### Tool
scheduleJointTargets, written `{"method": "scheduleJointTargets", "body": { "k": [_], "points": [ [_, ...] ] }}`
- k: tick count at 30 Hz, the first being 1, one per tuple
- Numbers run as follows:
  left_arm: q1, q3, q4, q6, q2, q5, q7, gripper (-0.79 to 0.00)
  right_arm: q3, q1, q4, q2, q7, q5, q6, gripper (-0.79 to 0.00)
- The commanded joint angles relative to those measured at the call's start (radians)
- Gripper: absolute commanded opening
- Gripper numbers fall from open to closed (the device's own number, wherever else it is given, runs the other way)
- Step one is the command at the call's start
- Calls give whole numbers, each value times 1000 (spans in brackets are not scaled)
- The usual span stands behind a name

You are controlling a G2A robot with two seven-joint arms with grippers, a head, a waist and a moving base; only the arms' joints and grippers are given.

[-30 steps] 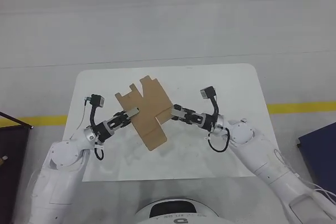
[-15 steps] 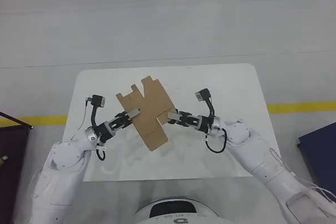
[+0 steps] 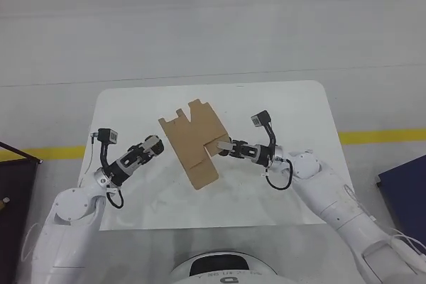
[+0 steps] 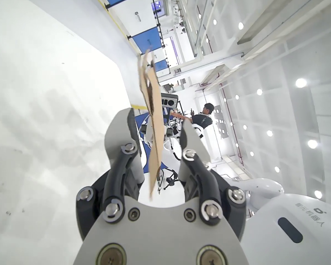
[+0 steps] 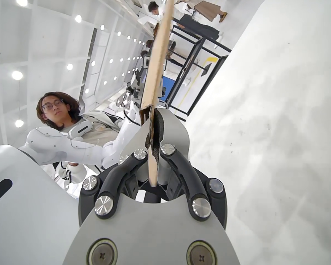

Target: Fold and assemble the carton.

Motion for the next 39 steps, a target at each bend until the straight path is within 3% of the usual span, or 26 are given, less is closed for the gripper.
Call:
{"method": "scheduleJointTargets", "body": {
  "k": [1,9,18,27,39],
  "points": [
    [11,-14,9,11,2,-26,-6,0,12,-1,10,2,9,13,-2,-785],
    [-17,33,42,133,1,-101,-61,0,46,-1,16,4,13,23,-26,-785],
    [-100,151,78,230,-17,-214,-52,0,20,8,-7,-5,-59,-188,-25,-785],
    [-148,194,98,269,-23,-199,-20,0,-9,12,-31,-12,-63,-270,9,-785],
    [-186,234,114,371,-23,-138,10,0,-25,19,-95,-10,-131,-618,120,-785]
  ]
}}
